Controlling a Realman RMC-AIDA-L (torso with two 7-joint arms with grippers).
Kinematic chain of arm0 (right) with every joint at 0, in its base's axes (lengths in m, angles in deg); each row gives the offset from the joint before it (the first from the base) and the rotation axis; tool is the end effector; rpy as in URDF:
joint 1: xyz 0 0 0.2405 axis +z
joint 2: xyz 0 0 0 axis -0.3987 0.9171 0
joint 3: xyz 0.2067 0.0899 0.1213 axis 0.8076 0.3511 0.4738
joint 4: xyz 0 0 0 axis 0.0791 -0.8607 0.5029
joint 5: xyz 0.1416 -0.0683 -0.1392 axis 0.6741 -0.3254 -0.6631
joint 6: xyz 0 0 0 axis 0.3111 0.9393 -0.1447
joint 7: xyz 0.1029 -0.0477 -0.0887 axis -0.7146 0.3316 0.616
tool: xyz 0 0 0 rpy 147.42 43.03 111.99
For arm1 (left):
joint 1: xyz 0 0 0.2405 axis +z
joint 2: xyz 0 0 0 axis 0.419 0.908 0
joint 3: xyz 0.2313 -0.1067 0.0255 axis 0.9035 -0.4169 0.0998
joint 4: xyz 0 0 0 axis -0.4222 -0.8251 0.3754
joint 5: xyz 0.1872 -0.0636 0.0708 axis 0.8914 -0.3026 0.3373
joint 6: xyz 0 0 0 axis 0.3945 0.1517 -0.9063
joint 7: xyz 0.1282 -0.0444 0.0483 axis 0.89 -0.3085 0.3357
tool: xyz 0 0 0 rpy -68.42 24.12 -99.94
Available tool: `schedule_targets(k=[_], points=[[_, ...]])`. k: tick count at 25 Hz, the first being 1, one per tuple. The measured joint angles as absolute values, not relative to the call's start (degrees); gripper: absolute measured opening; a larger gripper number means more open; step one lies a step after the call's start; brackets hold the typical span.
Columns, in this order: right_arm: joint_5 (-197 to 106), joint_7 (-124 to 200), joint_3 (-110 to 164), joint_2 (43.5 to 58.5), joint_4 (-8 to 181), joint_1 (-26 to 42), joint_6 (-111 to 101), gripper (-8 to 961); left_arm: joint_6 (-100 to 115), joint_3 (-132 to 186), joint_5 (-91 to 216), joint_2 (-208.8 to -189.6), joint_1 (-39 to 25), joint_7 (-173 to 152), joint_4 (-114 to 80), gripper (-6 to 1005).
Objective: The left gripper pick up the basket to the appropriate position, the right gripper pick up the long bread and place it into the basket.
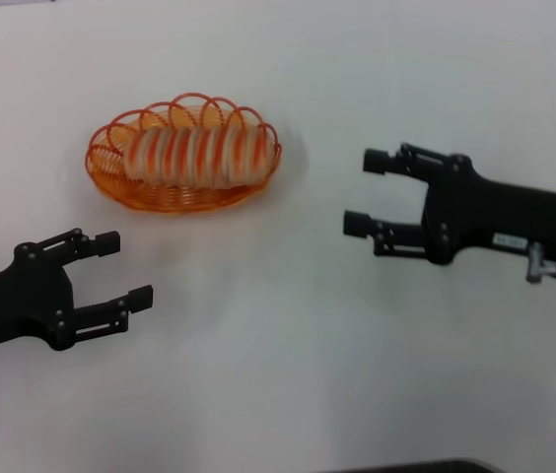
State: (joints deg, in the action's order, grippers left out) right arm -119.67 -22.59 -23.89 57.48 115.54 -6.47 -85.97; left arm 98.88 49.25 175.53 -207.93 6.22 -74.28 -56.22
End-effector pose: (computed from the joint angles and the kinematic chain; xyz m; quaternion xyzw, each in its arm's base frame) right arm 0.2810 0.2675 -0.0256 -0.9125 0.1821 0.3345 0.1495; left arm -0.3141 0.2447 -0.0074 -0.9367 -0.2033 -0.2448 0.1464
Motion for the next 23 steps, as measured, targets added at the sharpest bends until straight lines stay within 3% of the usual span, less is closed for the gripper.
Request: schedule_targets(k=[23], points=[[-128.5, -18.7, -18.4, 57.05, 113.6, -9.9, -87.1, 879, 97.8, 46.6, 174.9, -207.99, 5.2, -74.6, -52.9, 813]])
